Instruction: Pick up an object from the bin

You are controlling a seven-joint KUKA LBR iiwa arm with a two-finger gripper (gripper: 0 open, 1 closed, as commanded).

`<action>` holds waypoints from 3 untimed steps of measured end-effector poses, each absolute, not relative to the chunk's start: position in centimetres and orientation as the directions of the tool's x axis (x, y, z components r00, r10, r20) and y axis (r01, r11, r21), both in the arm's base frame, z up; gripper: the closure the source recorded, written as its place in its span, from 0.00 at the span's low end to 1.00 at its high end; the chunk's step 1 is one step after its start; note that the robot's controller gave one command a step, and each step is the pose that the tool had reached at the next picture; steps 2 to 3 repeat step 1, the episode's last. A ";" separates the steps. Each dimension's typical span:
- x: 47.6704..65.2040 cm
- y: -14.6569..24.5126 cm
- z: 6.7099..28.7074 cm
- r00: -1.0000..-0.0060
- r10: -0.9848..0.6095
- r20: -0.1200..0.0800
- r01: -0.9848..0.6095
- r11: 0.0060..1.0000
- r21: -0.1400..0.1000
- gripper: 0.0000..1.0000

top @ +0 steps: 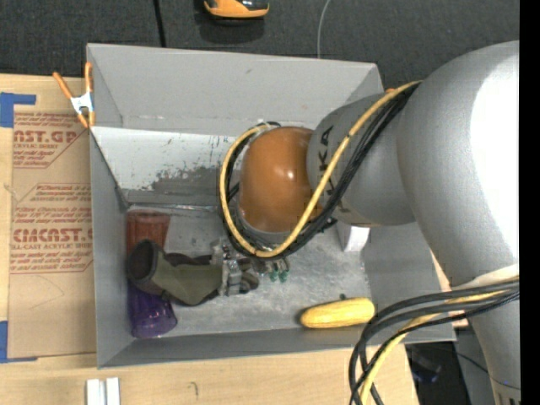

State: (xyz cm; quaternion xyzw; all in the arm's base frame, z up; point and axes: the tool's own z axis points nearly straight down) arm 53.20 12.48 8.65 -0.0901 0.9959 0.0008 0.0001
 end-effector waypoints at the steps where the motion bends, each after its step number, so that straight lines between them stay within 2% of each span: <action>1: 57.2 12.0 22.6 -0.984 -0.179 -0.003 -0.179 0.984 0.000 1.00; 3: 57.2 12.0 22.6 -0.984 -0.179 -0.003 -0.179 0.984 0.000 1.00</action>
Offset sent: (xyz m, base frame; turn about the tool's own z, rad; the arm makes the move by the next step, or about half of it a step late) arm 0.0000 0.0000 0.0000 0.0000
